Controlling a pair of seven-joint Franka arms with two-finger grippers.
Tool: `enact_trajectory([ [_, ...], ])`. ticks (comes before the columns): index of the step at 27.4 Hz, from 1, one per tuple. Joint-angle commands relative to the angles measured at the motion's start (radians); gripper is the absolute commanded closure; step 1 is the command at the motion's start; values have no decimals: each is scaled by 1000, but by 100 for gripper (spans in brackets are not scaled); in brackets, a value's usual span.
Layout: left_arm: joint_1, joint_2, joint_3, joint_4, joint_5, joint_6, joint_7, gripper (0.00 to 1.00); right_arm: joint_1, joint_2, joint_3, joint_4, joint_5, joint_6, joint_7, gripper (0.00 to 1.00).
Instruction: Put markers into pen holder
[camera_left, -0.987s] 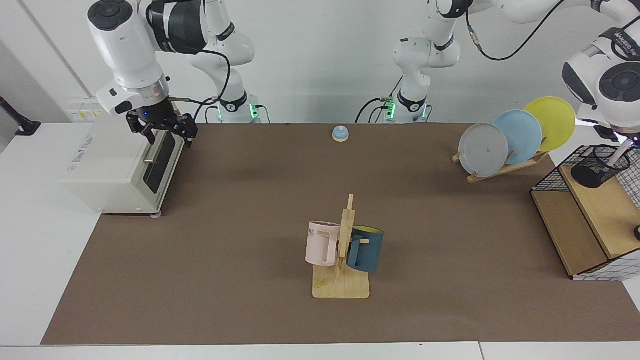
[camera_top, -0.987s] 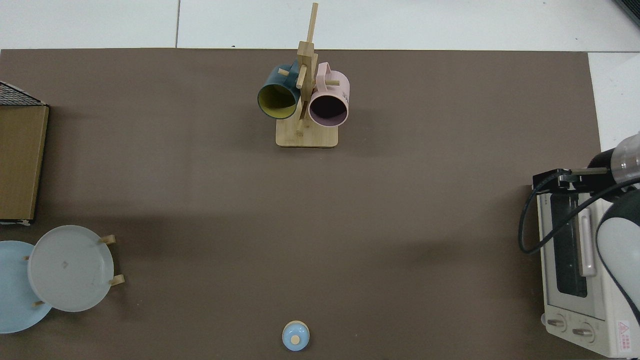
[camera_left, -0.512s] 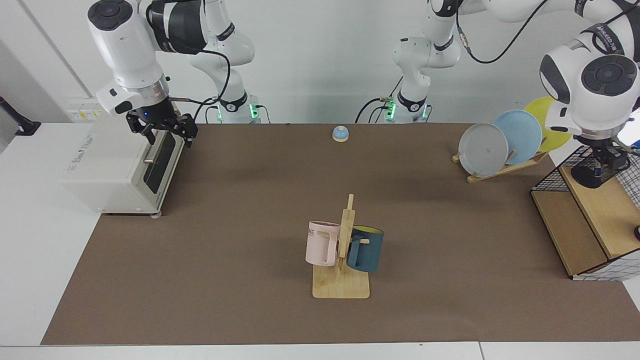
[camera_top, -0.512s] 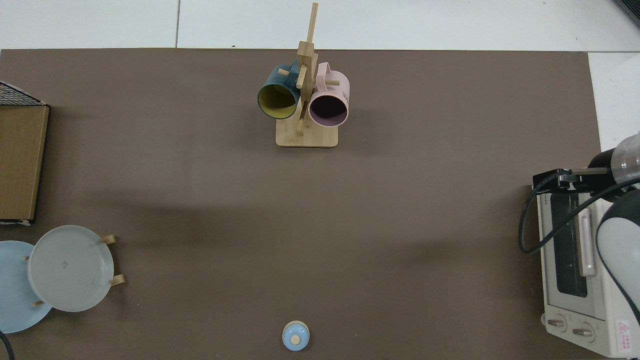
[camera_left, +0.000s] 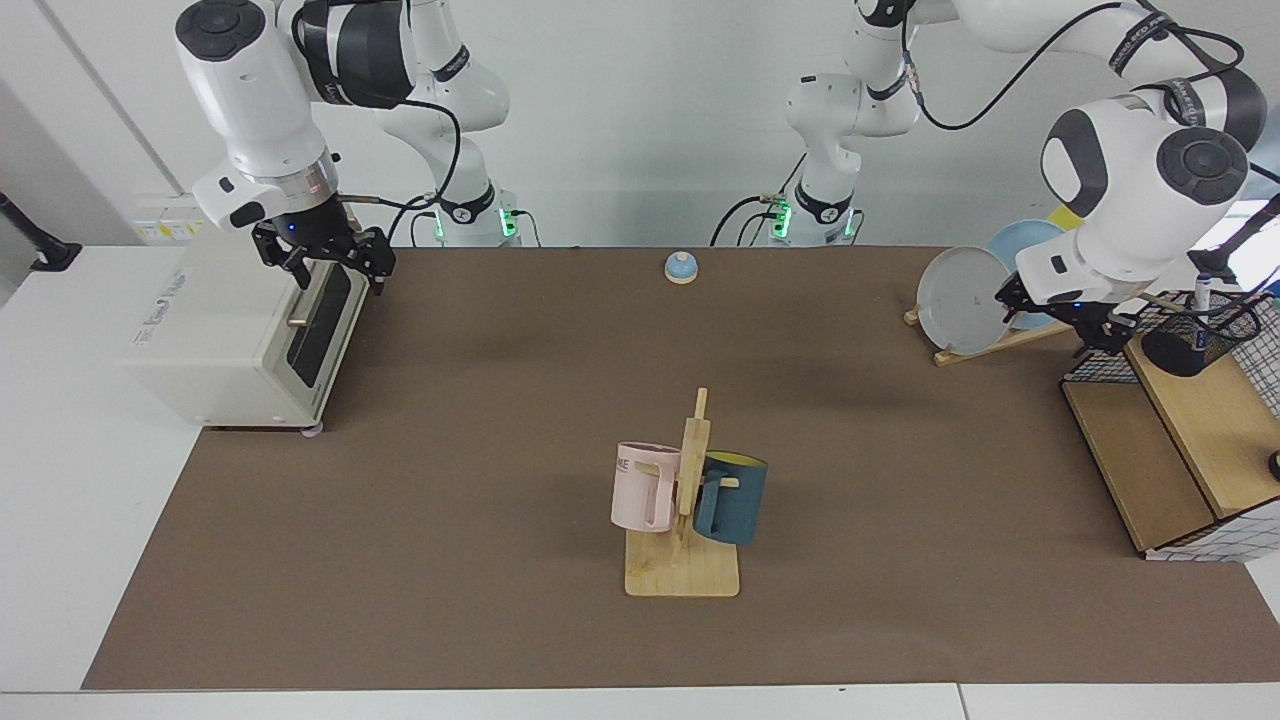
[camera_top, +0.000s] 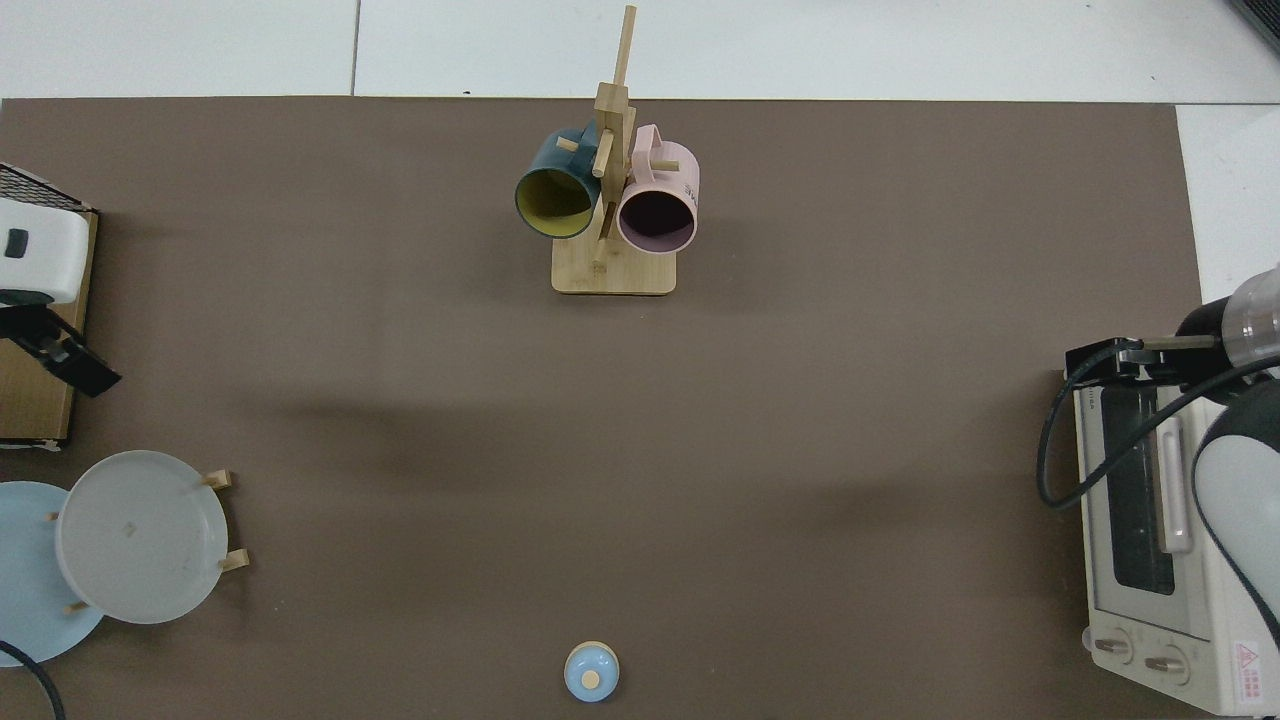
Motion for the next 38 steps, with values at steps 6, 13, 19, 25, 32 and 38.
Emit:
enact_trajectory([
  [6,0,-73,-53,-92,-106,60,-405,0,-14,-12,8,-4,4,-1,-27,0],
  [13,192,-91,-255,-69,-132,80,-488,0,-14,-12,8,-4,4,-1,-27,0],
  [19,160,-137,-251,-29,-133,56,-603,0,-14,-12,8,-4,4,-1,-27,0],
  [25,140,-143,-245,11,-134,24,-631,0,-14,-10,8,-4,4,-1,-27,0],
  [32,140,-145,-243,4,-141,11,-682,0,-14,-12,8,-4,4,-1,-27,0],
  [38,140,-146,-242,1,-140,13,-685,0,-14,-12,8,-4,4,-1,-27,0],
])
